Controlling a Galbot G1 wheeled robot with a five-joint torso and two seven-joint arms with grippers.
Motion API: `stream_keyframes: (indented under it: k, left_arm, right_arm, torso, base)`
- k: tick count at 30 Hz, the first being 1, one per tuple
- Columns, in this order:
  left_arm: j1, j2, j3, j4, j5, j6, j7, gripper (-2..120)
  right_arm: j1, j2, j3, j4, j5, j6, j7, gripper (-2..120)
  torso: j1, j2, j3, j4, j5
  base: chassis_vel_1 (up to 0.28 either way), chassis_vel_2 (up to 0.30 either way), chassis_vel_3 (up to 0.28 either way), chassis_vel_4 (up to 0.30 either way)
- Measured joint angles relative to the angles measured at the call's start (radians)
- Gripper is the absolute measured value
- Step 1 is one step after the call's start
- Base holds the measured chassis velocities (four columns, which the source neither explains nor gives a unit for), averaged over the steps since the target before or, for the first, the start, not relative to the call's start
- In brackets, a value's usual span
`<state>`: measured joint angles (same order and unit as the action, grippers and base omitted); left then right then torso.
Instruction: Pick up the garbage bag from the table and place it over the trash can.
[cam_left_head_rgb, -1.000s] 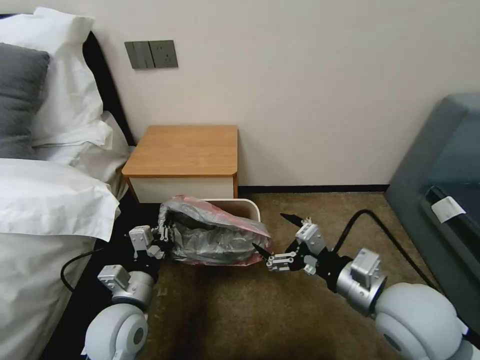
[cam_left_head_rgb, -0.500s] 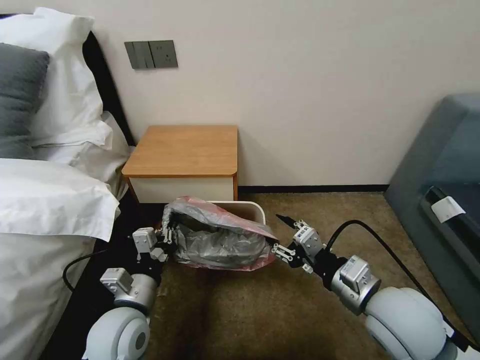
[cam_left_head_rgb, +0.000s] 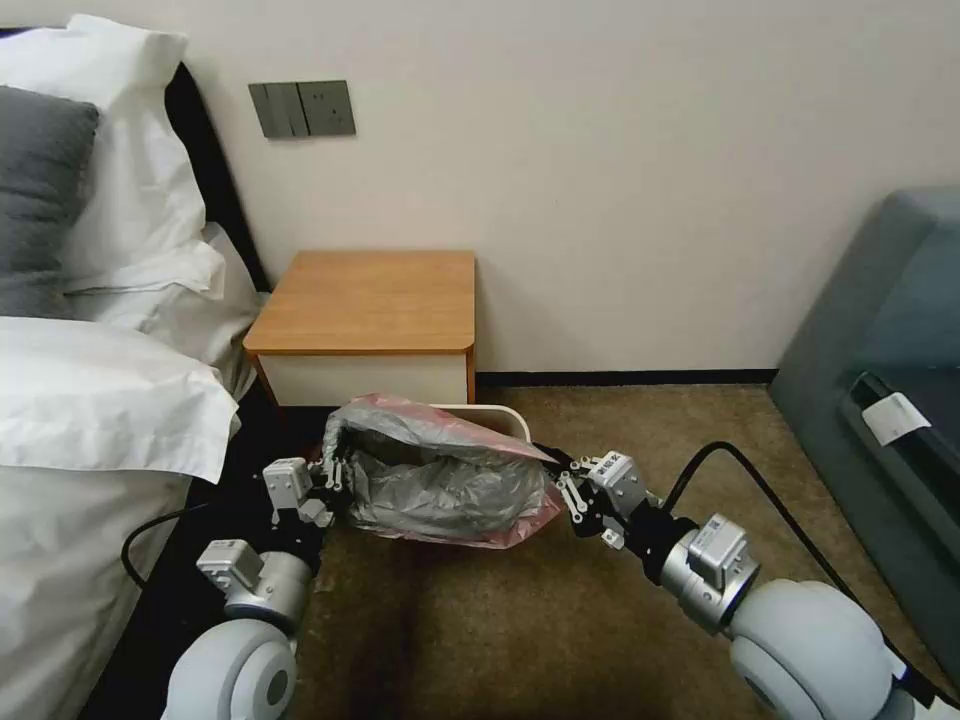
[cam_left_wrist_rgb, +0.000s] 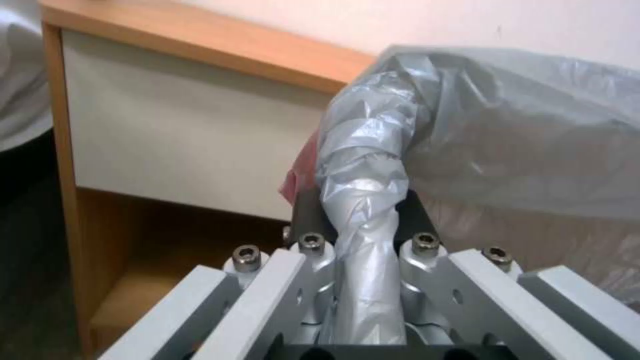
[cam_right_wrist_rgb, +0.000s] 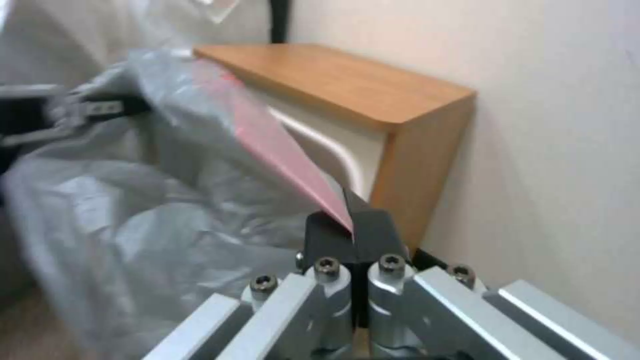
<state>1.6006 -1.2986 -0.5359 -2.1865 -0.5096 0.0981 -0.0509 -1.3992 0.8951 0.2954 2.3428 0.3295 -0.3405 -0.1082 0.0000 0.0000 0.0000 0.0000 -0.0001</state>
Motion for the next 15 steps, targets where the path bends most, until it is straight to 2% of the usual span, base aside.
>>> stream_keyframes:
  k: [7,15]
  left_arm:
    - [0.023,0.0,-0.01,-0.006,0.011,-0.032,0.053,7]
    - [0.041,-0.004,-0.021,-0.011,0.018,-0.057,0.094,7]
  right_arm:
    - [0.089,-0.005,0.006,-0.046,0.186,-0.048,0.052,0]
    - [0.159,-0.006,0.005,-0.097,0.314,-0.104,0.053,0]
  torso:
    - [0.0,0.0,0.0,0.0,0.0]
    - [0.0,0.0,0.0,0.0,0.0001]
  base:
    - [0.0,0.0,0.0,0.0]
    - [0.0,0.0,0.0,0.0]
